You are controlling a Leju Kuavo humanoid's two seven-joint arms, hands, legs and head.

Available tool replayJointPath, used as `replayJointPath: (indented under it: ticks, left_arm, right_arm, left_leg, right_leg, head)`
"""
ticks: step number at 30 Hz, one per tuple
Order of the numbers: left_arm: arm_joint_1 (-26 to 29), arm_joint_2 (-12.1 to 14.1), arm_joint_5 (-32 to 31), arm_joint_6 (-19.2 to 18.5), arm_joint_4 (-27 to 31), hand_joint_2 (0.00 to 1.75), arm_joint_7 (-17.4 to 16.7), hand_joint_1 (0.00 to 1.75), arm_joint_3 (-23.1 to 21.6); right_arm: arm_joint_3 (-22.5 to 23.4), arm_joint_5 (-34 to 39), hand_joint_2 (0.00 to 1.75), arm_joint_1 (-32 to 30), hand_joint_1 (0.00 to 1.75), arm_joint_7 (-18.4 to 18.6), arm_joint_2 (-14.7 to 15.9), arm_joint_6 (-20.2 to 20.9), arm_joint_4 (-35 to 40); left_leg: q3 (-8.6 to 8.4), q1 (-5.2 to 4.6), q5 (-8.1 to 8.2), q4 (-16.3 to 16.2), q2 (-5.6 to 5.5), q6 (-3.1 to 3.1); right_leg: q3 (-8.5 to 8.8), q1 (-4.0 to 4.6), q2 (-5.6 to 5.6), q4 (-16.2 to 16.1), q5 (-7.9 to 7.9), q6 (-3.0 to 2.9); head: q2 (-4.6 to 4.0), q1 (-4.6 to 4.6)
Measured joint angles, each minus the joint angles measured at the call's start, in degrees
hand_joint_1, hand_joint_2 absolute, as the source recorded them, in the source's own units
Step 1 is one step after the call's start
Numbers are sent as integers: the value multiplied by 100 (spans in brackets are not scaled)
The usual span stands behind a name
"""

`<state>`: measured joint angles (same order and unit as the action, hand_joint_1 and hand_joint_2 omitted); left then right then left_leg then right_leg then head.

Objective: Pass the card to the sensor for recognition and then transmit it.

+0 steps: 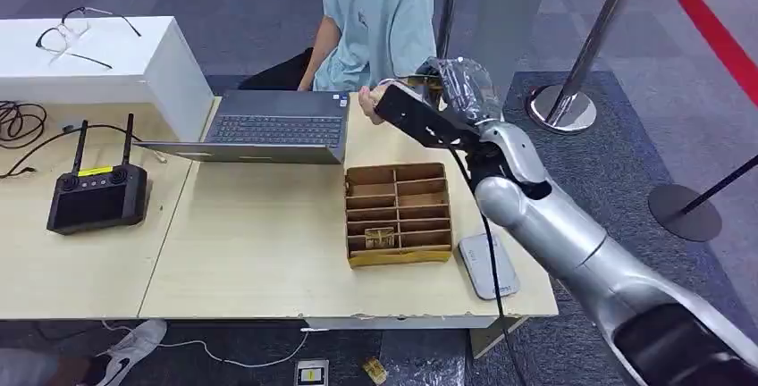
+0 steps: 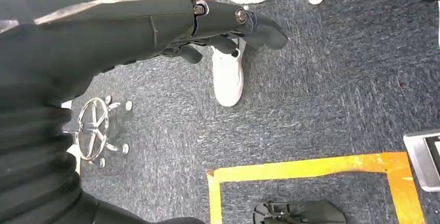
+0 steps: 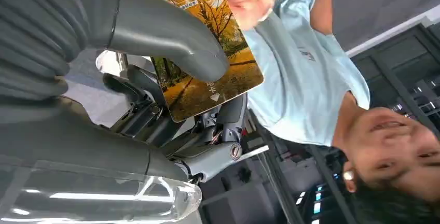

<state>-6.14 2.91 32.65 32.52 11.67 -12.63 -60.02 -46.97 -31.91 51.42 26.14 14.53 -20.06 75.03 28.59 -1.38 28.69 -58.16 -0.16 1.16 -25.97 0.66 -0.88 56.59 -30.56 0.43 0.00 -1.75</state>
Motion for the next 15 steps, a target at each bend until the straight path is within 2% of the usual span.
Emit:
replayJointPath:
  ticks: [6, 15]
  left_arm:
    - [0, 11, 0, 0, 0, 175, 15, 0, 0]
    - [0, -2, 101, -9, 0, 175, -188, 0, 0]
  right_arm:
    - [-155, -72, 175, 186, 175, -9, -111, 17, -153]
    - [-417, -275, 175, 191, 175, -68, -212, 57, -435]
  left_leg:
    - [0, 1, 0, 0, -1, 0]
    - [0, 1, 0, 0, 1, 0]
  right_leg:
    - [-1, 0, 0, 0, 0, 0]
    - [0, 0, 0, 0, 0, 0]
  head:
    - [0, 0]
    - [0, 0]
